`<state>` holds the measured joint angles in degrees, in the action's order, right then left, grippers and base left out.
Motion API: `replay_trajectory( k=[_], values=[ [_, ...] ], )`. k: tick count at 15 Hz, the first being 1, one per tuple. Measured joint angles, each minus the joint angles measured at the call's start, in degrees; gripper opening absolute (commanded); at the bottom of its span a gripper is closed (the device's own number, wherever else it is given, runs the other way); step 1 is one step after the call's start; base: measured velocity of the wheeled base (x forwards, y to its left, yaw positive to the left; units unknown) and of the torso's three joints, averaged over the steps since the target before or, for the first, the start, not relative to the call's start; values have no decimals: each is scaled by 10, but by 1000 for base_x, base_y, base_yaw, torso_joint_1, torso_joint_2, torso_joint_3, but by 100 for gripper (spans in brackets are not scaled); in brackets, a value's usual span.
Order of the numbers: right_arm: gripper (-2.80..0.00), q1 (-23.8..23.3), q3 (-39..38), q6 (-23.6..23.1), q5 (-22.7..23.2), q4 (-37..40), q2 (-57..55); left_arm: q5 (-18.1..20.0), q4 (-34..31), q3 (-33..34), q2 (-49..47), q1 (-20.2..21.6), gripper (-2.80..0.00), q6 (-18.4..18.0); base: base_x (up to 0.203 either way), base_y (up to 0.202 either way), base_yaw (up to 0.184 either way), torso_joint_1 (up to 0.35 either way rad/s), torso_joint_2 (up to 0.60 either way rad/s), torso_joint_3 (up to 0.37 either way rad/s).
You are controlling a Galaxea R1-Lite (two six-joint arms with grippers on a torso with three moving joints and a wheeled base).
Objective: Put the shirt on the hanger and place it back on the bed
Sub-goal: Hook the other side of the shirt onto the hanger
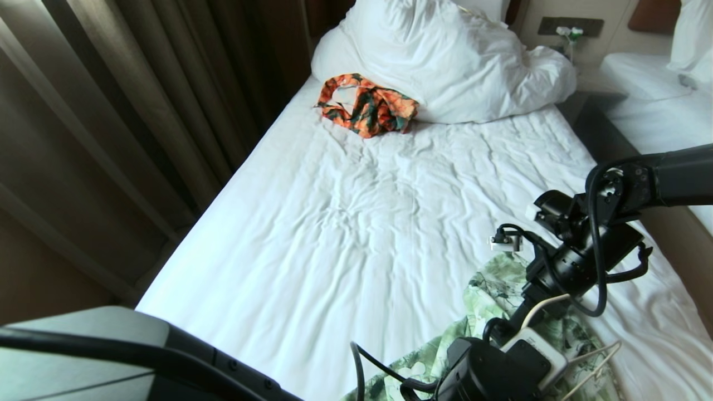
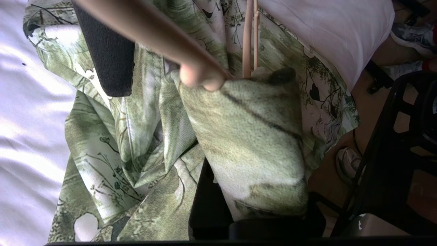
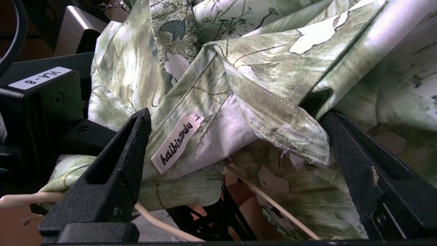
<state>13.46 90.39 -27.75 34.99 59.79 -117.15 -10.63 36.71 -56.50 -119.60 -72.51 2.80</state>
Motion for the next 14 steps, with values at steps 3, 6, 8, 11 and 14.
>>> replay_trajectory(
  k=[3, 6, 8, 11, 14],
  values=[
    [0, -7, -1, 0, -14, -7, 5, 0, 0, 1, -2, 0, -280, 0, 0, 0, 0, 0, 0, 0],
    [0, -15, 4, 3, 6, -34, 0, 1, 0, -3, -3, -3, -280, -1, 0, 0, 0, 0, 0, 0],
    [0, -18, 5, 9, 34, -43, -2, 0, 0, -4, -5, -4, -280, 0, 0, 0, 0, 0, 0, 0],
    [0, -16, 5, 19, 57, -55, -14, 0, 0, -4, -8, -5, -280, 0, 0, 0, 0, 0, 0, 0],
    [0, -11, 5, 18, 56, -37, -18, 0, 0, -3, -9, -5, -280, 0, 0, 0, 0, 0, 0, 0]
  ],
)
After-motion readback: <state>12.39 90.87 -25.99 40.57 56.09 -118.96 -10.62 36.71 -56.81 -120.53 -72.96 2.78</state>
